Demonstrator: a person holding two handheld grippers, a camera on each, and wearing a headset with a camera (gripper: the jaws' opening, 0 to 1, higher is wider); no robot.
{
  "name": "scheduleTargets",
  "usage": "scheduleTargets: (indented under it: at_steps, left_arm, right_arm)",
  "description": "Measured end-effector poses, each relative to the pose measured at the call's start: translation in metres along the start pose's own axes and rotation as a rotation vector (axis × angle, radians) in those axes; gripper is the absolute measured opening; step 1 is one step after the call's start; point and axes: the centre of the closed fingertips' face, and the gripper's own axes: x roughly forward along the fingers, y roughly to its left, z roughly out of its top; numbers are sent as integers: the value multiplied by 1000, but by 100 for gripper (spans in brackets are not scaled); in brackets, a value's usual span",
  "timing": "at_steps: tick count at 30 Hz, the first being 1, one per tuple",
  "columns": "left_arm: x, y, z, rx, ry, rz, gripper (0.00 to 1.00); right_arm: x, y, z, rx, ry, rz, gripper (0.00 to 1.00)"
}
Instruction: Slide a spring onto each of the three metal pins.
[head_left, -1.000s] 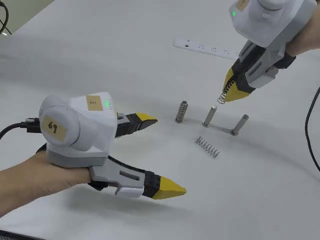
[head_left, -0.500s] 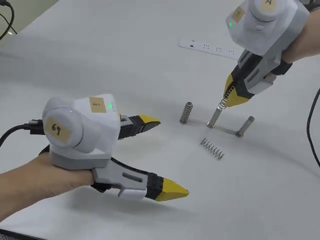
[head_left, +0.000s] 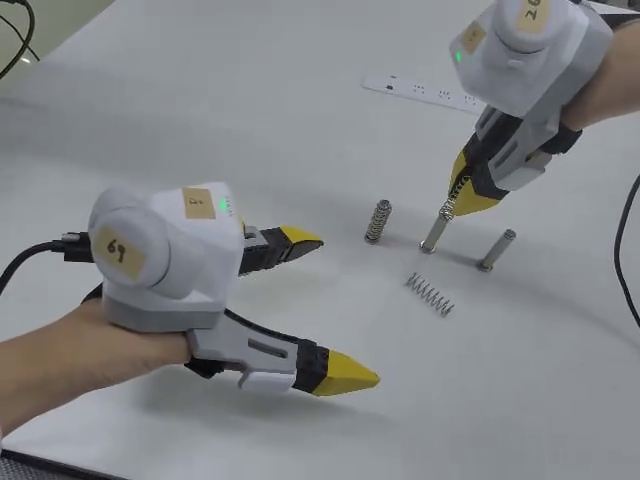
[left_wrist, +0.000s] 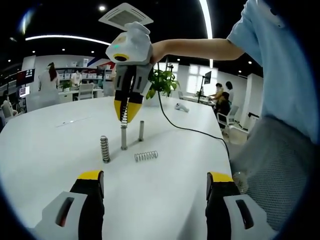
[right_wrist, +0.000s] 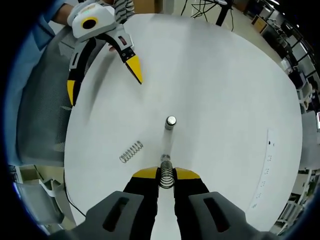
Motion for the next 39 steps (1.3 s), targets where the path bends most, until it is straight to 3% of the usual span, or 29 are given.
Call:
scheduleTargets:
  at_steps: [39]
  left_arm:
    - [-2,6,-7,-32,9,12,80]
  right_arm:
    - [40,5,-7,-11,35,33,8]
